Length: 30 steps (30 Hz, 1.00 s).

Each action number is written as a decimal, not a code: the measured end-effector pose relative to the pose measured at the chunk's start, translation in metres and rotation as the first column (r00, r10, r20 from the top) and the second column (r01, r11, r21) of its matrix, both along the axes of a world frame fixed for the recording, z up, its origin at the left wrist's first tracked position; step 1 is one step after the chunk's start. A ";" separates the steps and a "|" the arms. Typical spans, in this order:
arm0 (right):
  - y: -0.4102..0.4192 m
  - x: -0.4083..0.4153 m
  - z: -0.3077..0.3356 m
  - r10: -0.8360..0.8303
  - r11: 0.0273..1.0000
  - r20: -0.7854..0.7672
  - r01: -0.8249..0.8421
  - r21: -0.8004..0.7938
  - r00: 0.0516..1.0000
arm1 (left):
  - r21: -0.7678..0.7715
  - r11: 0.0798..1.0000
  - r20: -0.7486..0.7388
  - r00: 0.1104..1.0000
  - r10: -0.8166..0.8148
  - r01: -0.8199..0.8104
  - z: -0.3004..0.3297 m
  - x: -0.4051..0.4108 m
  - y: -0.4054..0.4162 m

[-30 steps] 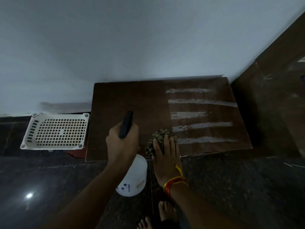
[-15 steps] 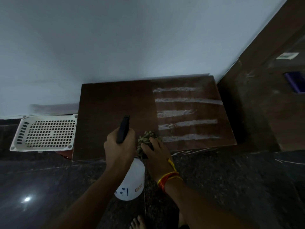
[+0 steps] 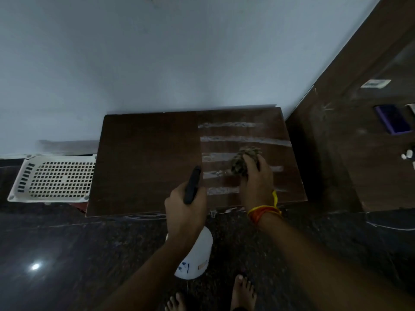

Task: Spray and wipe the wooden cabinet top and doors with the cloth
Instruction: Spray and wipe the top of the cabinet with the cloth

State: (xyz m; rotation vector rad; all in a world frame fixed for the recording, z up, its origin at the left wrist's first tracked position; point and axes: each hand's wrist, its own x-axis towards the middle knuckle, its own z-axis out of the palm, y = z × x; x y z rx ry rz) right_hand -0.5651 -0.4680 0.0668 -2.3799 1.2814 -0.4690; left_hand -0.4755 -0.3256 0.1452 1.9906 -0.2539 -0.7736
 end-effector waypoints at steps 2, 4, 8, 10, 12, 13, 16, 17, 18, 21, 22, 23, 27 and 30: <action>-0.016 -0.009 0.006 -0.082 0.997 0.041 0.082 -0.002 0.996 | 0.005 0.999 0.013 0.999 -0.050 0.050 -0.003 -0.009 -0.001; -0.032 -0.019 0.011 -0.176 0.984 0.063 0.176 0.003 0.982 | 0.004 0.996 0.025 0.996 -0.085 0.085 -0.007 -0.015 -0.003; -0.051 -0.037 0.016 -0.264 0.964 0.080 0.263 0.023 0.961 | 0.000 0.988 0.023 0.987 -0.157 0.157 -0.013 -0.027 -0.004; -0.057 -0.044 0.016 -0.305 0.952 0.080 0.302 0.044 0.949 | 0.015 0.980 0.016 0.980 -0.200 0.200 -0.015 -0.033 -0.004; -0.061 -0.050 0.017 -0.325 0.946 0.076 0.321 0.052 0.943 | 0.030 0.971 0.014 0.971 -0.237 0.237 -0.018 -0.038 -0.002; -0.063 -0.053 0.017 -0.327 0.945 0.076 0.324 0.050 0.942 | 0.037 0.966 0.011 0.966 -0.258 0.257 -0.019 -0.041 -0.001; -0.066 -0.059 0.016 -0.329 0.944 0.076 0.326 0.049 0.941 | 0.063 0.953 0.020 0.954 -0.299 0.298 -0.025 -0.048 0.006; -0.066 -0.061 0.016 -0.333 0.943 0.074 0.330 0.049 0.940 | 0.079 0.945 0.023 0.947 -0.319 0.317 -0.026 -0.049 0.009; -0.065 -0.062 0.015 -0.339 0.940 0.073 0.336 0.052 0.938 | 0.089 0.938 0.022 0.941 -0.339 0.336 -0.028 -0.050 0.012; -0.063 -0.065 0.014 -0.359 0.932 0.065 0.355 0.069 0.931 | 0.090 0.919 0.000 0.923 -0.386 0.384 -0.029 -0.051 0.022; -0.062 -0.065 0.014 -0.361 0.932 0.061 0.356 0.070 0.931 | 0.100 0.911 -0.004 0.915 -0.402 0.401 -0.030 -0.050 0.026; -0.060 -0.066 0.013 -0.357 0.933 0.057 0.353 0.069 0.932 | 0.115 0.901 -0.011 0.908 -0.419 0.418 -0.030 -0.049 0.030; -0.051 -0.063 0.011 -0.341 0.937 0.018 0.338 0.093 0.940 | 0.123 0.904 -0.014 0.911 -0.412 0.410 -0.031 -0.040 0.046; -0.042 -0.057 0.009 -0.320 0.942 -0.010 0.320 0.100 0.947 | 0.127 0.919 -0.006 0.927 -0.376 0.373 -0.031 -0.033 0.058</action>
